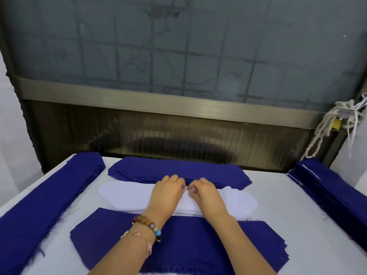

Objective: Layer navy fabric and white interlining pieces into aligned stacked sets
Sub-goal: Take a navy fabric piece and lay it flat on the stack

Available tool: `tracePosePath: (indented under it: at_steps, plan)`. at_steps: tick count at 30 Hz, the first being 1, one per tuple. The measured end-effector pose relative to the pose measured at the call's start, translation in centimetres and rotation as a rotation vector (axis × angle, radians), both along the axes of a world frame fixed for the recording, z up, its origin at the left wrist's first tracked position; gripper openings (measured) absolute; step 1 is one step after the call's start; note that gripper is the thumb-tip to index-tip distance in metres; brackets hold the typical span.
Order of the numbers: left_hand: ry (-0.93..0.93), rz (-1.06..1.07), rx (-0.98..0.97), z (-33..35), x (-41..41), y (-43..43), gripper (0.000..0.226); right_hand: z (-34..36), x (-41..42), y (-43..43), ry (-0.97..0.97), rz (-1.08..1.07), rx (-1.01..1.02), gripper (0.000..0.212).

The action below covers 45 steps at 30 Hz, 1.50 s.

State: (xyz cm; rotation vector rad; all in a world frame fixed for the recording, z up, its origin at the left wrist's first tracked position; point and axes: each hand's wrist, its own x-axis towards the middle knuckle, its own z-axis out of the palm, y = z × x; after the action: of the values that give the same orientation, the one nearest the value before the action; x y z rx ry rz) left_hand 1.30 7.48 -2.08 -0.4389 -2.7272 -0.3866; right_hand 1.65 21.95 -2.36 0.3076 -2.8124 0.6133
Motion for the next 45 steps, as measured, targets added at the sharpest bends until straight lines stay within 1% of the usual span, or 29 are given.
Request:
tracePosePath:
  at_steps: [3, 6, 12, 15, 18, 20, 23, 25, 28, 32, 37, 41, 45]
  plan:
    - [0.026, -0.008, 0.069, -0.9, -0.3, -0.2, 0.017, -1.3, -0.5, 0.2, 0.017, -0.051, -0.055, 0.021]
    - [0.036, -0.032, 0.111, -1.2, -0.3, -0.6, 0.014, -1.7, -0.9, 0.4, 0.012, -0.077, -0.039, 0.021]
    - [0.037, -0.104, 0.088, -1.0, 0.0, -0.9, 0.013, -1.7, -0.5, 0.3, 0.097, -0.129, 0.104, 0.014]
    - [0.045, -0.136, 0.073, -0.9, 0.1, -0.9, 0.014, -1.7, -0.2, 0.3, 0.152, -0.104, 0.152, 0.013]
    - [0.026, -0.165, 0.102, -0.7, 0.3, -1.0, 0.014, -1.7, 0.1, 0.4, 0.176, -0.058, 0.157, 0.006]
    - [-0.003, -0.193, 0.141, -0.6, 0.4, -1.0, 0.013, -1.8, 0.2, 0.4, 0.175, -0.027, 0.145, 0.009]
    - [-0.008, -0.217, 0.178, -0.6, 0.5, -1.0, 0.029, -1.7, 0.2, 0.3, 0.148, -0.005, 0.105, 0.013]
    - [0.007, -0.215, 0.182, -0.5, 0.6, -1.0, 0.034, -1.6, 0.2, 0.2, 0.141, -0.009, 0.058, 0.018]
    - [0.035, -0.169, 0.205, -0.5, 0.5, -1.2, 0.025, -1.4, 0.2, 0.2, 0.164, -0.036, 0.09, 0.023]
    - [0.091, -0.093, 0.22, -0.3, 0.4, -1.4, 0.008, -0.9, 0.4, 0.7, 0.169, -0.106, 0.05, 0.017]
    - [0.151, -0.006, 0.173, 0.1, 0.5, -1.3, 0.007, -0.4, 0.9, 1.0, 0.183, -0.169, 0.047, 0.013]
    - [0.15, 0.032, 0.089, 0.2, 0.4, -1.3, 0.017, -0.2, 1.1, 1.1, 0.199, -0.214, 0.048, 0.009]
    - [0.152, 0.023, -0.01, 0.3, 0.4, -1.3, 0.027, -0.4, 0.9, 1.3, 0.206, -0.234, 0.07, 0.017]
